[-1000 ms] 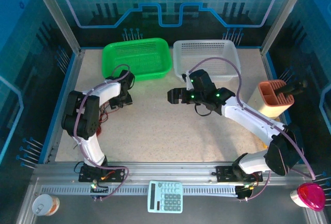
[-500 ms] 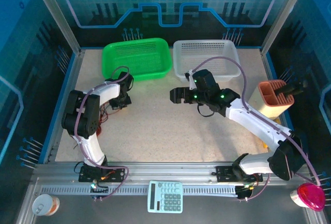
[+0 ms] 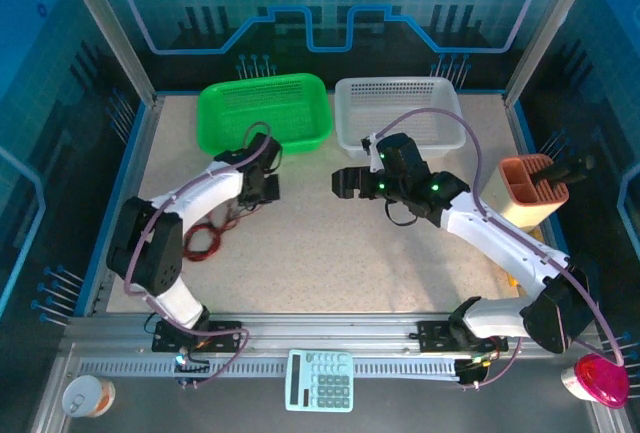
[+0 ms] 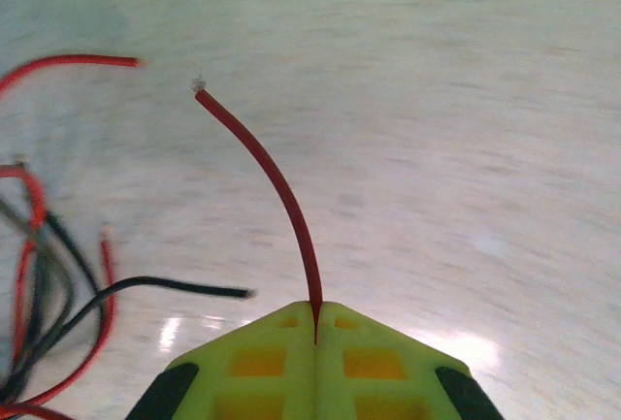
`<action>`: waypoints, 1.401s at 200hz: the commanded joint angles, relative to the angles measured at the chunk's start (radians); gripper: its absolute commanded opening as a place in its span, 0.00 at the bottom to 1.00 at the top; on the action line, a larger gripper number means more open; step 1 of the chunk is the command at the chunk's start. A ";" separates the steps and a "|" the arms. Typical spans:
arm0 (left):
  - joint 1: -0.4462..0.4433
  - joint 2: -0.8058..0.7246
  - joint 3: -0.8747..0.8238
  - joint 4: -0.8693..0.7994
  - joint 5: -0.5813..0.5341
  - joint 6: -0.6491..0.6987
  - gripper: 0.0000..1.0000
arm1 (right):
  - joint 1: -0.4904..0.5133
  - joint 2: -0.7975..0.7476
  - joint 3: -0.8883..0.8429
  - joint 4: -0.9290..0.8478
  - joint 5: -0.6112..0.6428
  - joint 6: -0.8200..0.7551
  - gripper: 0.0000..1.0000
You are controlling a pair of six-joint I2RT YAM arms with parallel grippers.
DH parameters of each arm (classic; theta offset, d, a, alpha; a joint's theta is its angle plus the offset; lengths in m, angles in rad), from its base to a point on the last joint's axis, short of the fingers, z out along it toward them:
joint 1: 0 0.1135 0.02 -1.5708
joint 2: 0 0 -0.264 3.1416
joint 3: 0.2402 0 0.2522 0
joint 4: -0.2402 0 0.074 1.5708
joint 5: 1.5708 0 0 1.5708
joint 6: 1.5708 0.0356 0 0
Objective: Untangle the cables
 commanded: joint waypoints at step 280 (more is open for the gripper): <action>-0.025 -0.286 -0.229 0.139 0.045 -0.209 0.68 | 0.147 0.234 -0.049 0.051 0.060 0.077 0.78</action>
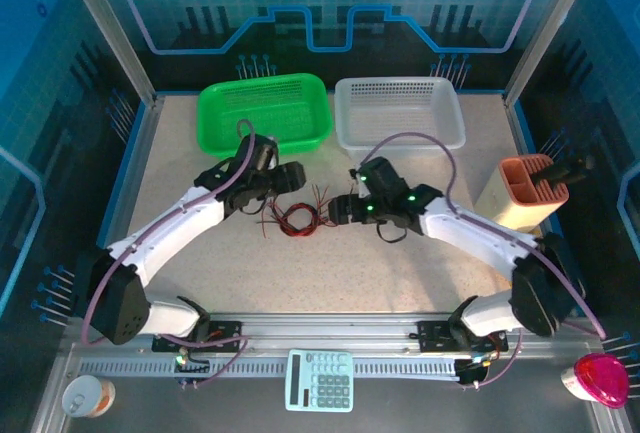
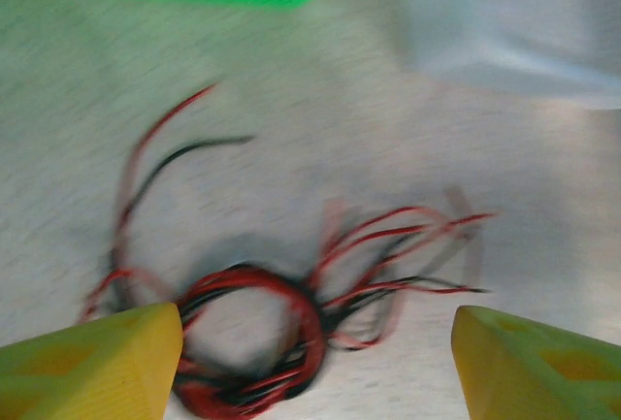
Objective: Untangle the cables
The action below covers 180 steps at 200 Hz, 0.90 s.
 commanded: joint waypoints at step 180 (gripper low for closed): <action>-0.030 0.440 0.114 -0.101 0.043 0.098 0.48 | 0.115 0.517 0.257 0.099 0.097 0.105 0.22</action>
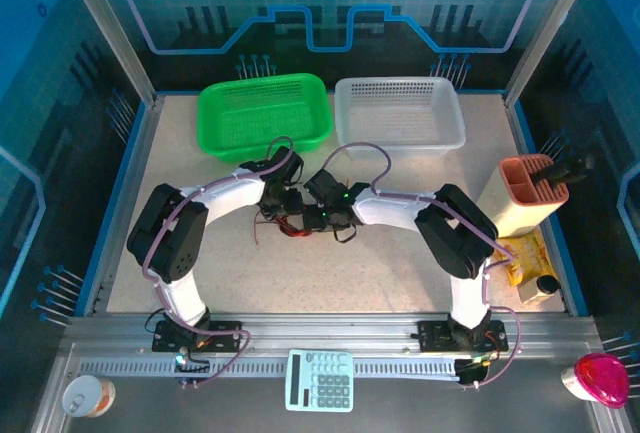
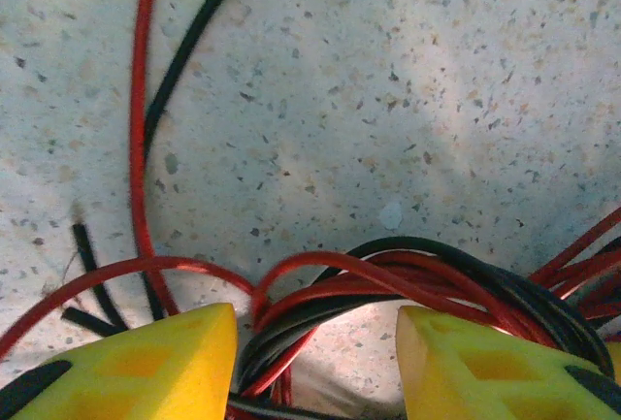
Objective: Untangle the cables
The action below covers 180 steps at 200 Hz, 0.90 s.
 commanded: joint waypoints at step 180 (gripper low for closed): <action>-0.018 -0.086 0.032 0.094 0.042 -0.023 0.58 | -0.125 -0.326 -0.132 0.069 -0.079 -0.215 0.00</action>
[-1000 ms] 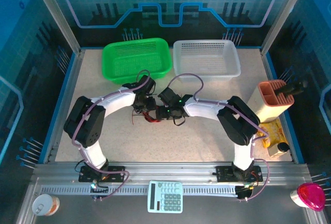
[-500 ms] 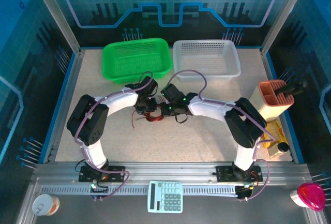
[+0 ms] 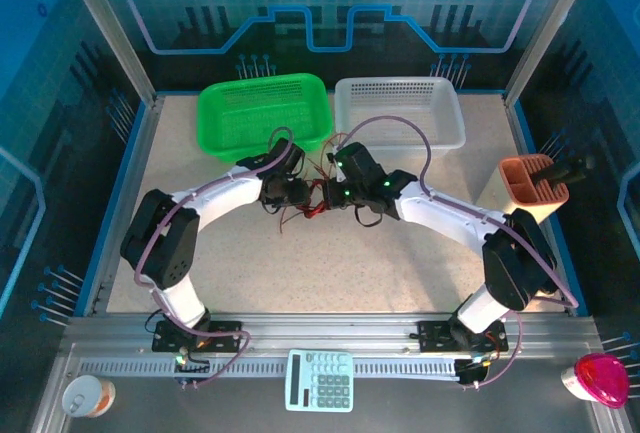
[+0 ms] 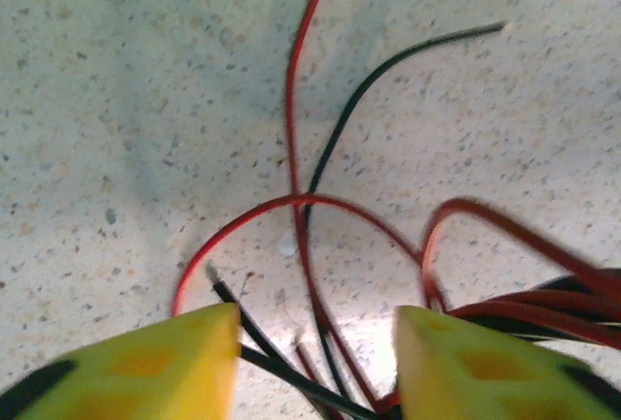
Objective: Untangle the cables
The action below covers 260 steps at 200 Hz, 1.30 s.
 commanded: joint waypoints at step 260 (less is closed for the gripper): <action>-0.188 -0.341 -0.386 0.392 -0.056 -0.849 0.73 | -0.072 -0.118 -0.202 0.225 -0.087 0.298 0.00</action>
